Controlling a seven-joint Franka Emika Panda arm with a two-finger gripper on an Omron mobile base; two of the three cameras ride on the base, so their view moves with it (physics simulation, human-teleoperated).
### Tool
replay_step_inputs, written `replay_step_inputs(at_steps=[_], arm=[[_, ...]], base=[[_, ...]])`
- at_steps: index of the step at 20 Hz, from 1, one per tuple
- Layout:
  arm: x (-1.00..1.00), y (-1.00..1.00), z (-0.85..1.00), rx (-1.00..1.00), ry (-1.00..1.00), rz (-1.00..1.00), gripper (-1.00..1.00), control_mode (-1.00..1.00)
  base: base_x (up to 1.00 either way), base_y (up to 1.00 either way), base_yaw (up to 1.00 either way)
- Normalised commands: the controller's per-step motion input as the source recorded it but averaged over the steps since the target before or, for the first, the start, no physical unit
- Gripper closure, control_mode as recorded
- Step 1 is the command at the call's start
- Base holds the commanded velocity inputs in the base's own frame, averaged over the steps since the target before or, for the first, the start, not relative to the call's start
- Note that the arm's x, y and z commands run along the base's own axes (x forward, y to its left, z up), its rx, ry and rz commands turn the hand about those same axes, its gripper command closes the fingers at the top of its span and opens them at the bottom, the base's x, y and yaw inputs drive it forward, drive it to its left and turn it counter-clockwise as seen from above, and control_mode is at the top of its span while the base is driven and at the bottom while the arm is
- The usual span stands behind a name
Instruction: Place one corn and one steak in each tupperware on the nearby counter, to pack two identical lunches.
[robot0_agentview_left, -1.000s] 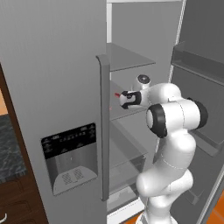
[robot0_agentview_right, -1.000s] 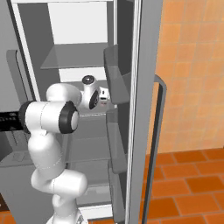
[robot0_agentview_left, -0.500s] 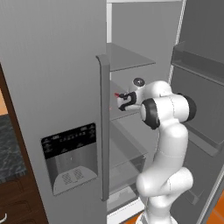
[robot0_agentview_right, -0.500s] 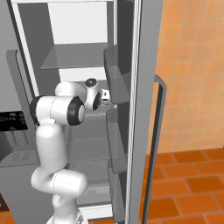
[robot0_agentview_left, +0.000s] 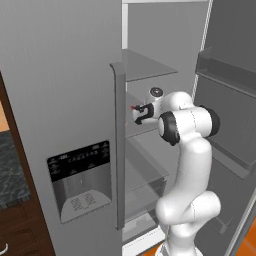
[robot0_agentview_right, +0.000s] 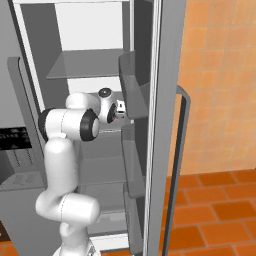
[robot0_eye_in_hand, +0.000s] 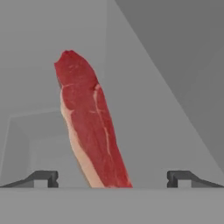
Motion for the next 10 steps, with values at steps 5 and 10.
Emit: replay_step_inputs(at_steps=[5,10], arm=[[0.00,-0.02,-0.53,0.00,0.00,0.00,1.00,-1.00],[0.01,-0.13,-0.56,0.00,0.00,0.00,1.00,-1.00]], base=[[0.00,0.00,0.00],[0.00,0.00,0.00]])
